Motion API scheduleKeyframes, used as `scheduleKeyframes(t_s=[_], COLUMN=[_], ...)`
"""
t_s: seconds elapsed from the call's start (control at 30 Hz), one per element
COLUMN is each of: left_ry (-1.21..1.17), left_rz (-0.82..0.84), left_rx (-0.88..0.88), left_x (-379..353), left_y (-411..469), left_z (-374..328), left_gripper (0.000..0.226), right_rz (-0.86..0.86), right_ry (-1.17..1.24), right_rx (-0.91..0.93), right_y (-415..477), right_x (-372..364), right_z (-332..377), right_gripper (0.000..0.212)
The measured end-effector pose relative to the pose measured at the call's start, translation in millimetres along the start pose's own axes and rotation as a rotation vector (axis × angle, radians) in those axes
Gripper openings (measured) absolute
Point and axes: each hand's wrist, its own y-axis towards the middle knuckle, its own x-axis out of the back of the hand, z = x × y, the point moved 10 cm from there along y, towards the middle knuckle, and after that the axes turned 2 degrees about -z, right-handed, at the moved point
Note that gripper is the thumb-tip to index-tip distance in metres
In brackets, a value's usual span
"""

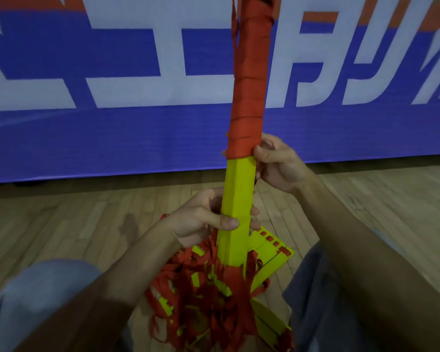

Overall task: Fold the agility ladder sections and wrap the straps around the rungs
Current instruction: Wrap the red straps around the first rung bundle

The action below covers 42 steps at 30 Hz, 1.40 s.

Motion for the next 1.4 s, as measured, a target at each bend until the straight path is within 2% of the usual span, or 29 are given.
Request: scheduleKeyframes(t_s=[0.03,0.13,0.2,0.33,0.43,0.57,0.8,0.87,0.93,1.03,1.13,1.17,1.27,1.4], left_ry=[0.042,0.171,0.193,0.242,0.319,0.496,0.751,0.717,0.587,0.451,0.330,0.271,0.135,-0.077], left_rz=[-0.043,-0.210,-0.314,-0.518,-0.652,-0.753,-0.652,-0.601,-0.537,-0.470,-0.422,-0.400,-0.311,-0.025], left_rx=[0.014,0.018,0.005,-0.025,-0.068,-0.087,-0.145,-0.136,-0.123,-0.063,-0.022,-0.020,-0.027,-0.014], left_x=[6,29,42,63,74,82,63,58,51,48,48,47,39,6], left_y=[0,-2,-3,-9,-15,-18,-7,-5,-5,-8,-9,-8,-4,-1], left_z=[0,-1,-3,-11,-17,-15,-27,-29,-32,-31,-26,-24,-19,-5], left_gripper=[0.054,0.048,0.047,0.048,0.047,0.044,0.052,0.048,0.036,0.030,0.035,0.037,0.040,0.042], right_rz=[-0.026,-0.120,-0.216,-0.341,-0.329,-0.343,-0.474,-0.478,-0.475,-0.485,-0.491,-0.480,-0.371,-0.116], right_ry=[-0.052,-0.183,-0.280,-0.382,-0.437,-0.592,-0.559,-0.548,-0.545,-0.559,-0.560,-0.527,-0.320,0.024], right_rx=[-0.028,-0.062,-0.066,-0.038,-0.061,-0.083,-0.019,0.003,0.015,0.026,0.000,-0.019,-0.050,-0.019], right_y=[1,1,1,0,1,4,-2,-4,-4,-2,-1,-1,0,4], right_x=[4,12,15,16,6,0,16,20,21,25,32,33,24,-2], right_z=[-3,-6,-5,-2,-8,-16,0,6,8,8,7,6,2,0], right_gripper=[0.074,0.036,0.022,0.025,0.029,0.031,0.018,0.011,0.004,0.011,0.017,0.026,0.056,0.064])
